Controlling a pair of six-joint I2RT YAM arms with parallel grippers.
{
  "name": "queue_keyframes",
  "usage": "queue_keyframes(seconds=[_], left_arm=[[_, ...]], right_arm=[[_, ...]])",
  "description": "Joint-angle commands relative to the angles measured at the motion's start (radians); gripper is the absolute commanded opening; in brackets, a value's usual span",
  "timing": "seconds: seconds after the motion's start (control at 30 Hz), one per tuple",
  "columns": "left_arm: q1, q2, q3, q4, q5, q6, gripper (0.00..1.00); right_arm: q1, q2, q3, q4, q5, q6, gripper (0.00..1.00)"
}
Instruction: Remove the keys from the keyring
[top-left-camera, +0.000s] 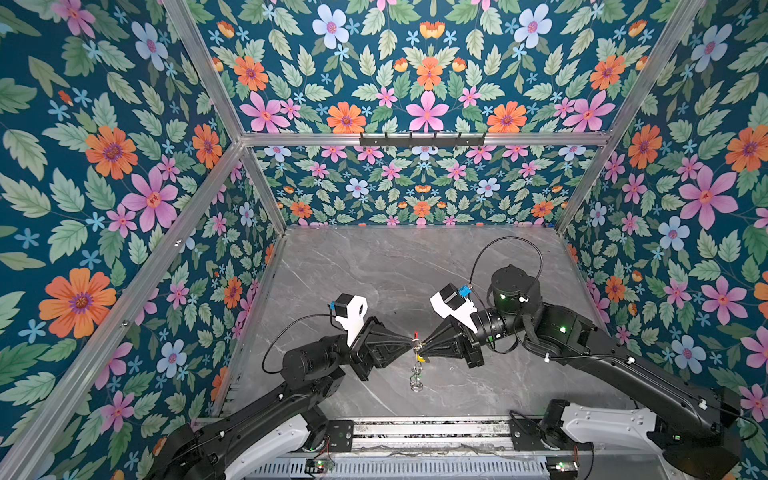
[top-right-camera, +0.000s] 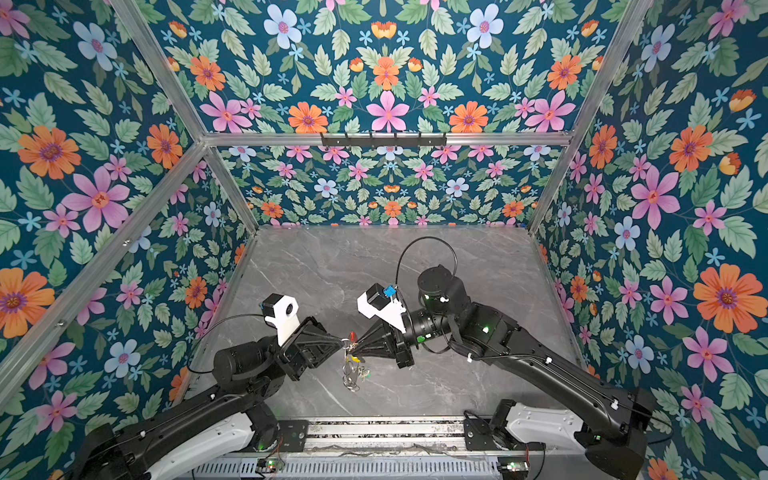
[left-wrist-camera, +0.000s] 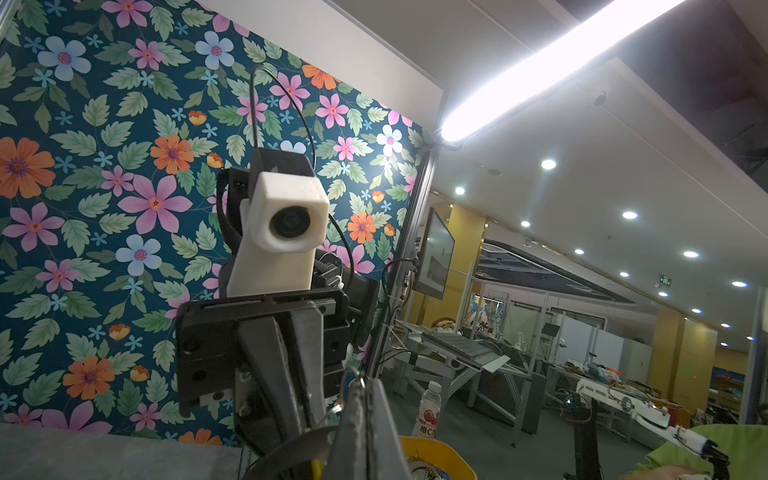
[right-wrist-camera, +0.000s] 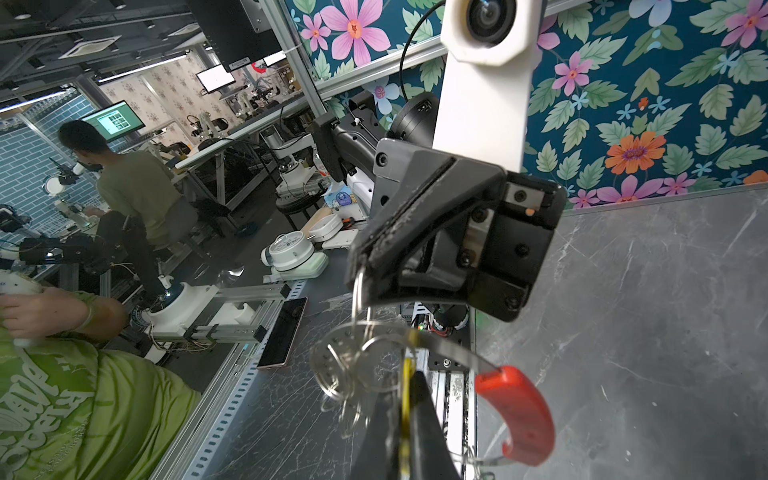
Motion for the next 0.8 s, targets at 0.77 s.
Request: queue_keyframes(seconds=[0.77], left_arm=[[-0.002, -0.007, -0.006, 0.207, -0.102, -0.014, 0.0]], right_arm=[[0.042, 0.059, 0.02, -0.078, 0.127, -0.021, 0.0]])
